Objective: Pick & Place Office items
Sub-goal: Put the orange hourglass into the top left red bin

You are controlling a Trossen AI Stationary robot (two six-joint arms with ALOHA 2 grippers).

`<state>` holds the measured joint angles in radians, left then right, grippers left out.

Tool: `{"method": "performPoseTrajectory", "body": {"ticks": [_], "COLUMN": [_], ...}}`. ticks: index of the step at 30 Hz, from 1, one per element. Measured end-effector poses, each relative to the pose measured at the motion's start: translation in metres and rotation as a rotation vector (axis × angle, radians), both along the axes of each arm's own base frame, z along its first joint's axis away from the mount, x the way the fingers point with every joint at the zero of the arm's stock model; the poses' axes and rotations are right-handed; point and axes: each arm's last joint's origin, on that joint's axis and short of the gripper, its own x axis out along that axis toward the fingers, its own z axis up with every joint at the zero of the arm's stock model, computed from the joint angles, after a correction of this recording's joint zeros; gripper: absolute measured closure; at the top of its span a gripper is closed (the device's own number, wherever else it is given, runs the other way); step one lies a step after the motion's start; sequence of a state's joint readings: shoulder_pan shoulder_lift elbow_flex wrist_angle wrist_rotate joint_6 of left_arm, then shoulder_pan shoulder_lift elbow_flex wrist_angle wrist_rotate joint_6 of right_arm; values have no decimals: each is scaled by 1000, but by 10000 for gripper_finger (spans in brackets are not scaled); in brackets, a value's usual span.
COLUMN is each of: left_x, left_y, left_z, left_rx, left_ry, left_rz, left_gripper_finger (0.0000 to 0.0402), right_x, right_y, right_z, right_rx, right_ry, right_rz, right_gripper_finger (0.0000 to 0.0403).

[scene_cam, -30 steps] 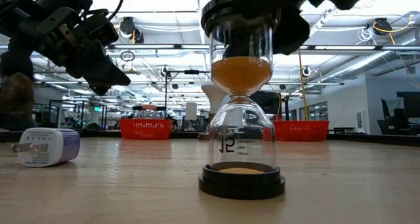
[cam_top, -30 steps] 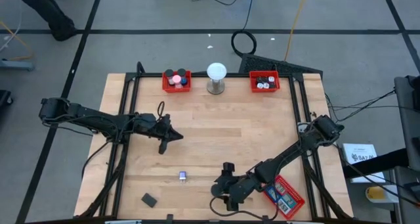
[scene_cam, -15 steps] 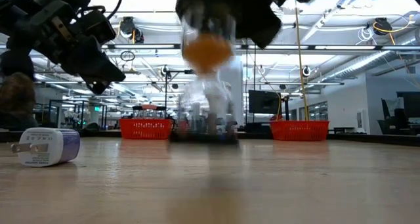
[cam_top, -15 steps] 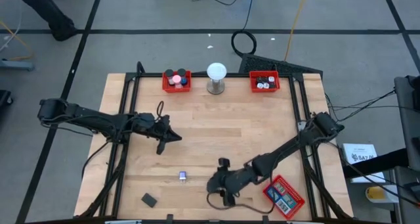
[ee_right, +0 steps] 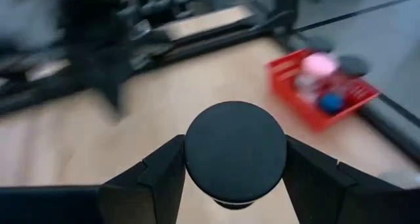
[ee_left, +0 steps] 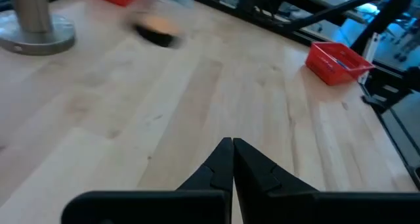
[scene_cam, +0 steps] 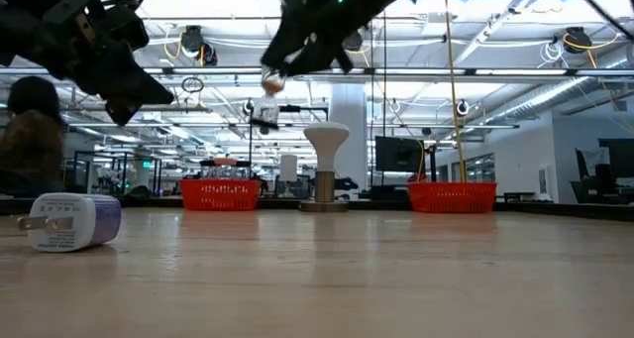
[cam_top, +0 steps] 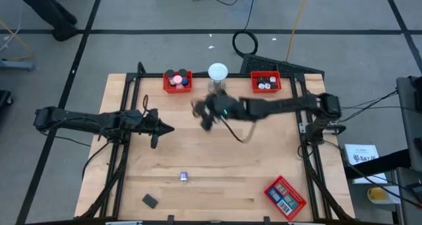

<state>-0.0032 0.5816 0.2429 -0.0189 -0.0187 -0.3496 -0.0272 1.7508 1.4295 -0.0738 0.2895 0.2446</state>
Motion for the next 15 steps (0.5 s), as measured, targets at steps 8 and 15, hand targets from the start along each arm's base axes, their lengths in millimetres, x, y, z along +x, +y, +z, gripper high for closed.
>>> {"method": "performPoseTrajectory", "body": {"ticks": [8, 15], "left_x": [-5, -5], "left_y": [1, 1], "left_z": [5, 4], "left_rx": [26, 17], "left_ry": [-40, -33], "left_rz": [69, 91], "left_gripper_finger": [391, 394], "right_x": [41, 61], "right_y": [-62, -64], "right_z": [-31, -73], "right_rx": [53, 87], "right_ry": [6, 94], "right_rz": [-37, -10], "right_gripper_finger": [196, 196]}}
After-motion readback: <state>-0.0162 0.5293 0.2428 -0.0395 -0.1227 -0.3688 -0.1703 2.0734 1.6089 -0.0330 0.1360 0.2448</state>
